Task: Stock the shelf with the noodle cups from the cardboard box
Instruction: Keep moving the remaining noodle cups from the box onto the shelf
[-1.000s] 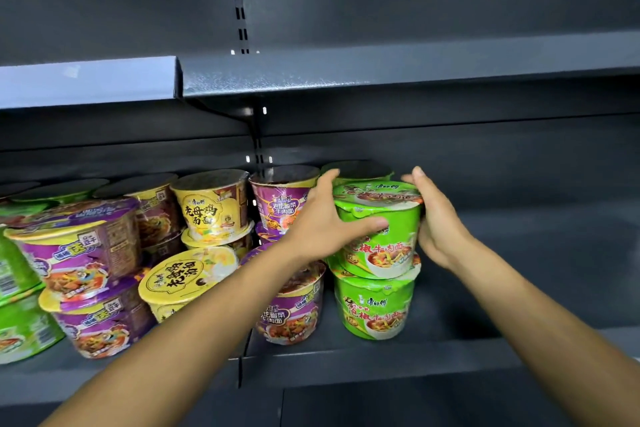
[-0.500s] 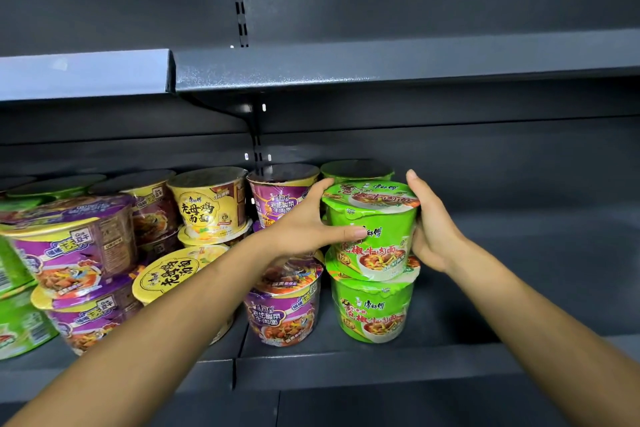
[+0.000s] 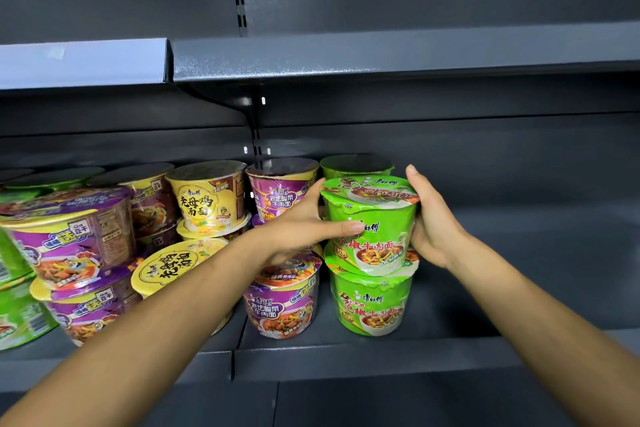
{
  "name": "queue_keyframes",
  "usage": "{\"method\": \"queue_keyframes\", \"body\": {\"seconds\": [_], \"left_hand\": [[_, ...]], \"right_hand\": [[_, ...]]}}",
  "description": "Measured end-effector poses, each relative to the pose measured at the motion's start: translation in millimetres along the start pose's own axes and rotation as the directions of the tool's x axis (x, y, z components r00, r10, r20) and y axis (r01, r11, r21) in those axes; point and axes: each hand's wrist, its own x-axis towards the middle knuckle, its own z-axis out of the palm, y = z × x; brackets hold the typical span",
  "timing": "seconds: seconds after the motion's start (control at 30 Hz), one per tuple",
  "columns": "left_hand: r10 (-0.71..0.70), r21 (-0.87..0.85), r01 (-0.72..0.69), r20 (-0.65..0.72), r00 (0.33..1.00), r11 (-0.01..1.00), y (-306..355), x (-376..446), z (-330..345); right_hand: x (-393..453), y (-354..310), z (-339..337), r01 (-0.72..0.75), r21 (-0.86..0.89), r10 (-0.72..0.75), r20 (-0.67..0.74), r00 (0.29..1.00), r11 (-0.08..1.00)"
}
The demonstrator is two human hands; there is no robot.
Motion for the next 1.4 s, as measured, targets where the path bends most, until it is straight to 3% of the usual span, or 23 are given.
{"method": "queue_keyframes", "body": {"seconds": [0.67,0.77,0.83,0.9,1.0,1.1,1.17,1.23,1.4], "left_hand": [[0.012,-0.01,-0.012,-0.036,0.999,1.0,4.6,-12.8,12.2],[-0.013,0.057,0.018,-0.088,0.996,0.998,14.4,-20.5,9.0],[0.0,0.084,0.011,-0.127,0.992,0.996,18.9,-23.5,4.0],[0.028,0.072,-0.016,-0.169,0.985,0.997,21.0,-26.0,-1.6],[0.093,0.053,-0.081,-0.284,0.954,0.995,21.0,-28.6,-10.8],[0.223,0.11,-0.194,-0.467,0.856,0.975,20.5,-38.5,-22.2],[0.308,0.17,-0.257,-0.556,0.772,0.951,18.9,-51.4,-31.6],[0.345,0.209,-0.275,-0.59,0.73,0.938,12.7,-70.9,-43.7],[0.305,0.302,-0.142,-0.603,0.737,0.943,-31.2,-144.3,-75.3]], "right_hand": [[0.5,0.7,-6.9,-0.045,0.007,0.045,0.01,0.999,0.999],[4.1,-7.8,-6.2,0.073,-0.079,-0.09,-0.235,0.968,0.994],[7.6,-15.9,-4.8,0.163,-0.238,-0.245,-0.377,0.893,0.958],[6.6,-24.7,1.1,0.237,-0.454,-0.443,-0.427,0.788,0.859],[-5.6,-36.9,23.6,0.398,-0.645,-0.698,-0.306,0.647,0.652],[-25.2,-36.1,61.6,0.605,-0.606,-0.8,-0.091,0.592,0.517],[-38.7,-25.4,91.3,0.671,-0.522,-0.764,0.056,0.643,0.526],[-50.0,-6.3,121.7,0.681,-0.443,-0.666,0.221,0.713,0.583],[-65.8,67.8,188.6,0.559,-0.274,-0.369,0.518,0.772,0.783]]}}
